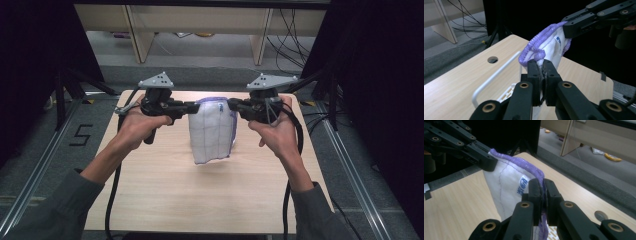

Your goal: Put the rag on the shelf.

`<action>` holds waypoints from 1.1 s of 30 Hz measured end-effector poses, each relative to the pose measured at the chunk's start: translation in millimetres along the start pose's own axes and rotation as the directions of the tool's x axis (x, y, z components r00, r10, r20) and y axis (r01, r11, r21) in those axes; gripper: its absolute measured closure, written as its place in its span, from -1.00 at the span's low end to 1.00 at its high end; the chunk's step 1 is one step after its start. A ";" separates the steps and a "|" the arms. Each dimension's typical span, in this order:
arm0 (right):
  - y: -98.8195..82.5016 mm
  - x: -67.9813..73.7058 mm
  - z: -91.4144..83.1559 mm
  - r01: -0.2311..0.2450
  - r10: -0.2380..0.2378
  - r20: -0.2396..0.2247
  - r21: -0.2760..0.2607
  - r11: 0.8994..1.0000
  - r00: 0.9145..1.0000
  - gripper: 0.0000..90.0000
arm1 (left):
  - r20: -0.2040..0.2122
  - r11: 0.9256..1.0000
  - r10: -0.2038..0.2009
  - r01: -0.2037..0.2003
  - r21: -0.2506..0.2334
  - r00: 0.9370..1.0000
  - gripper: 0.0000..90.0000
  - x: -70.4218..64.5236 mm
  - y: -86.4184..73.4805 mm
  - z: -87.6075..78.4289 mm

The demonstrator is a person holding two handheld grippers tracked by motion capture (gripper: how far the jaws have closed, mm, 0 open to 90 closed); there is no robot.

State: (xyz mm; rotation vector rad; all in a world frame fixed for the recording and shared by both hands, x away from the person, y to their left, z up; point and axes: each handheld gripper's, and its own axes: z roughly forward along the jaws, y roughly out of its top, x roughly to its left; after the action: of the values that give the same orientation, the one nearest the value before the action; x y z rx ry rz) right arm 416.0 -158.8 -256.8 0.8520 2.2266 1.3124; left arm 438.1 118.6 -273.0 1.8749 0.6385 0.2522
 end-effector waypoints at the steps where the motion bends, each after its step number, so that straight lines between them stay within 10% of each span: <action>1: 3.3 -1.1 1.1 -0.011 0.011 0.000 -0.004 1.000 1.000 0.91 | -0.005 1.000 -0.004 0.004 -0.003 1.000 0.90 1.4 2.0 0.0; 22: 51.6 -39.0 27.0 -0.048 0.049 0.053 -0.017 0.999 0.997 0.91 | -0.111 0.997 -0.064 0.058 -0.059 0.992 0.90 46.2 48.6 17.2; 33: 56.2 -69.3 69.4 -0.064 0.066 0.129 -0.019 0.998 0.989 0.91 | -0.163 0.987 -0.147 0.134 -0.088 0.976 0.90 87.2 46.9 54.3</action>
State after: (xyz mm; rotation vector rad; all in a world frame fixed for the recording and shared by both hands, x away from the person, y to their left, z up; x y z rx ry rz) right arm 526.0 -142.2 -236.6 0.9833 2.1029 1.2626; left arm 550.2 109.7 -262.2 1.7377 0.8622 0.3412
